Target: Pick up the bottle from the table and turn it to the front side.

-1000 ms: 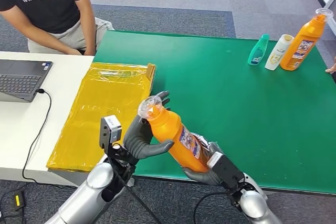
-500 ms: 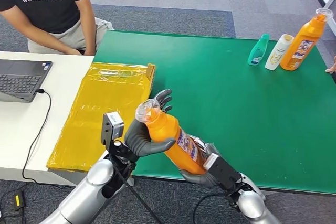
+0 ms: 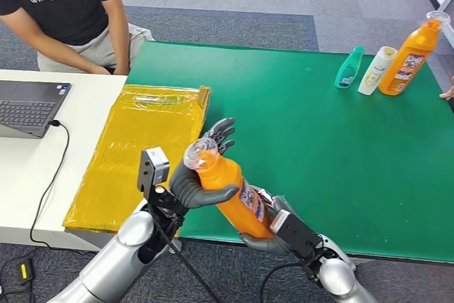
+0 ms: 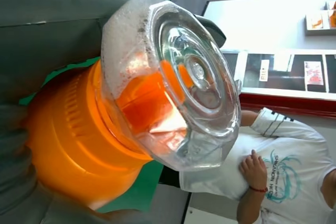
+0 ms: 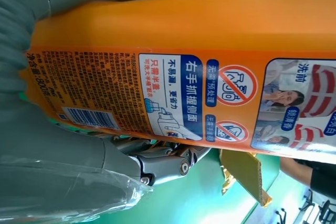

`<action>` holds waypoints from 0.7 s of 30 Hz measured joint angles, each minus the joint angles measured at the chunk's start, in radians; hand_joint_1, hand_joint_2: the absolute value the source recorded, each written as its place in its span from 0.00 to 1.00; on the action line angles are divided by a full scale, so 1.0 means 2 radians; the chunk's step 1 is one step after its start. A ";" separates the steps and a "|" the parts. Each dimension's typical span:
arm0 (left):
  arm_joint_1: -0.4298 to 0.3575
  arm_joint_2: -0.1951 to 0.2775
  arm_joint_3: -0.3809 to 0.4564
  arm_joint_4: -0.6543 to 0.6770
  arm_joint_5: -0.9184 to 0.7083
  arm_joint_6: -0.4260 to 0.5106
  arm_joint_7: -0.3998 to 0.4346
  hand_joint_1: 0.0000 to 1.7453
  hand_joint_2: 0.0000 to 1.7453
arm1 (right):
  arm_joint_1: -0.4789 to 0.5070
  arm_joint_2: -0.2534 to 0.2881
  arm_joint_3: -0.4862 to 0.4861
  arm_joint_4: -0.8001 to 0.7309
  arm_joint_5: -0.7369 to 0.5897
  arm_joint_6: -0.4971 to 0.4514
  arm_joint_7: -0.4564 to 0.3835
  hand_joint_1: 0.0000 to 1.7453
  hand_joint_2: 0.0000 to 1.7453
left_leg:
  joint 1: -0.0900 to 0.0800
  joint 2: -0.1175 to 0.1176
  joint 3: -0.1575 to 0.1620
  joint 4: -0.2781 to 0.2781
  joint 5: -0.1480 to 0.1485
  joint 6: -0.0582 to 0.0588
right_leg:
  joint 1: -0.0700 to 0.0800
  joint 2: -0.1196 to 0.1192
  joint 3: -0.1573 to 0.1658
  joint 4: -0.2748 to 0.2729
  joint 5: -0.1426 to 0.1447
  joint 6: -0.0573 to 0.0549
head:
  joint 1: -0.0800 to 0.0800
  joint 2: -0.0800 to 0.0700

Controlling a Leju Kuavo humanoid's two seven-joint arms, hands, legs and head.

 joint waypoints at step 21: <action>-0.002 -0.001 -0.005 0.000 0.009 -0.009 0.000 1.00 1.00 | -0.007 0.000 0.005 0.011 0.002 -0.001 0.001 1.00 1.00 | 0.000 0.000 0.000 0.000 0.000 0.000 | 0.000 0.000 0.000 0.000 0.000 0.000 | 0.000 0.000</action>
